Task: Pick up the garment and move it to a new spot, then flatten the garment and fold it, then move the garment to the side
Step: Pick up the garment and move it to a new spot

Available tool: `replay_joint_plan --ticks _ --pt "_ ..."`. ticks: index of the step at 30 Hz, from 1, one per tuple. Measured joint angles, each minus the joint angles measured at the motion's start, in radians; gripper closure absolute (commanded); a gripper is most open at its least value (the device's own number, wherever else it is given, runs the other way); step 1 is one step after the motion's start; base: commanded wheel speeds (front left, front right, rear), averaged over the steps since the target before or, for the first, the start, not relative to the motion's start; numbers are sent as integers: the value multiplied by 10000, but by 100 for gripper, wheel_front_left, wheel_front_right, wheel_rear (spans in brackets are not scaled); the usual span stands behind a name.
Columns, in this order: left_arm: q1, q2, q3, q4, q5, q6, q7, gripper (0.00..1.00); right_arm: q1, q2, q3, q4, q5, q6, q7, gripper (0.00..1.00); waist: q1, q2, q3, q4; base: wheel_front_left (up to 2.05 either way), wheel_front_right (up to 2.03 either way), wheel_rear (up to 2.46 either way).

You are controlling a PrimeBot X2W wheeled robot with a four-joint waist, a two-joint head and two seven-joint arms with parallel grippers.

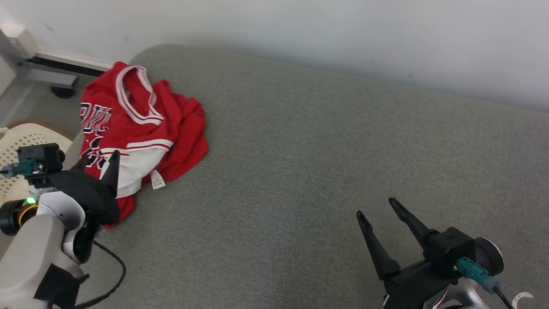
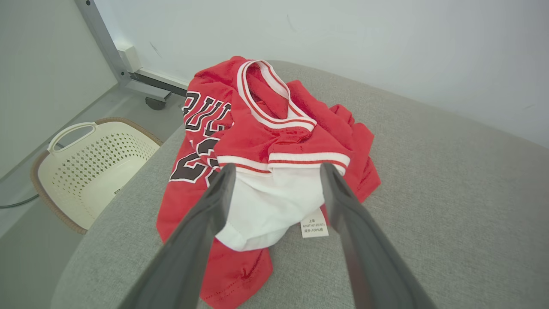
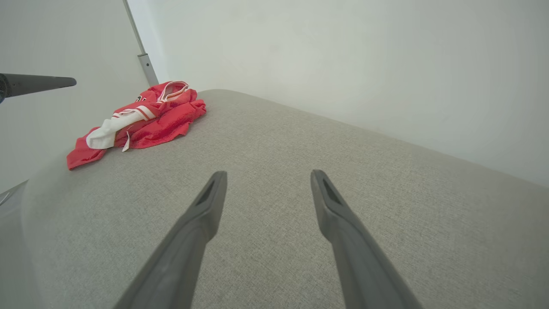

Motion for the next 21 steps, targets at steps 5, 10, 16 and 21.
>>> replay_joint_plan --ticks 5,10,16,21 --pt "-737 196 174 1262 -104 209 -186 0 41 -169 -268 -974 -100 0 337 0 1 0 958 -896 0 0 0" --pt "-1247 215 234 2159 -88 600 -311 0 221 -230 -571 -1434 -155 0 443 0 2 1 1724 -1498 0 0 0" --pt "-1509 12 215 2936 -107 840 -263 0 236 -209 -568 -1553 -153 0 454 0 3 2 2323 -1958 0 0 0" --pt "-1745 115 192 3350 -90 966 -380 100 198 -61 -416 -1369 -90 0 334 0 1 0 2488 -2308 0 0 0"
